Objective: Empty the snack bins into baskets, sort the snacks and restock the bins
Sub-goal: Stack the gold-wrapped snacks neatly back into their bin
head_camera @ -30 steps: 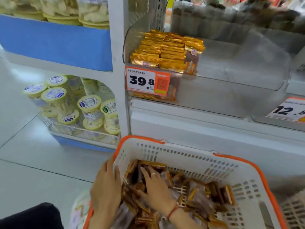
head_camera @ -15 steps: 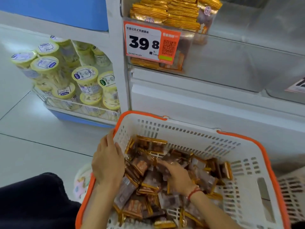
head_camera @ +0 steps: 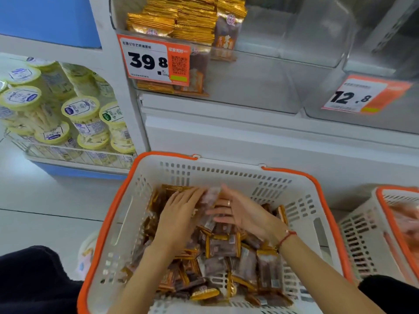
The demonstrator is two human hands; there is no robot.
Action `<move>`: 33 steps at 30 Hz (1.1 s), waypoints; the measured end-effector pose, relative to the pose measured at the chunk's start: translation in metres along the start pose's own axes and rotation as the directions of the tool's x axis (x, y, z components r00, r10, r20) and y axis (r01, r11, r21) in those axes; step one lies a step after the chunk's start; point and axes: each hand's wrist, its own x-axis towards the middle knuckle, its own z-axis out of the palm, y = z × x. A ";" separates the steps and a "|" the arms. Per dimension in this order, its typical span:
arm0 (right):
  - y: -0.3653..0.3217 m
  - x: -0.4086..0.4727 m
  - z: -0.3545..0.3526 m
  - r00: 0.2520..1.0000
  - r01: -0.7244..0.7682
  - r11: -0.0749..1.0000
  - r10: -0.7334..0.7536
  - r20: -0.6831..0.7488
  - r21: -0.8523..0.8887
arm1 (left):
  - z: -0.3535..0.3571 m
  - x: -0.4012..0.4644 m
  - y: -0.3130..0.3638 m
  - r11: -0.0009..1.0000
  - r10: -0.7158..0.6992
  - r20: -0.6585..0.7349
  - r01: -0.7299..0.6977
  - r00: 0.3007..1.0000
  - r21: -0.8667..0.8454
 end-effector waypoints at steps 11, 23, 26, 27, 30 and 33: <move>0.115 0.034 -0.027 0.997 -0.061 -0.515 0.014 -0.080 -0.855 | -0.018 -0.001 -0.003 -0.106 -0.403 0.538 0.546 0.740 -0.831; 0.031 -0.008 -0.032 0.973 -0.099 0.937 0.021 -0.229 -0.335 | -0.024 0.013 -0.001 -0.031 -0.557 0.498 0.583 0.664 -0.812; 0.009 -0.020 -0.010 0.984 0.012 0.996 -0.028 -0.176 -0.091 | -0.017 0.009 0.009 0.100 -0.571 0.453 0.606 0.685 -0.789; 0.009 -0.019 -0.003 0.978 0.042 0.996 -0.057 -0.200 -0.079 | -0.016 0.009 0.014 0.106 -0.564 0.453 0.605 0.690 -0.789; 0.017 -0.011 0.025 0.906 0.108 0.968 -0.190 -0.379 -0.227 | -0.015 0.010 0.025 0.026 -0.544 0.482 0.588 0.687 -0.809; 0.025 0.000 0.043 0.855 0.189 0.921 -0.325 -0.405 -0.341 | -0.010 0.006 0.029 0.083 -0.522 0.444 0.562 0.728 -0.823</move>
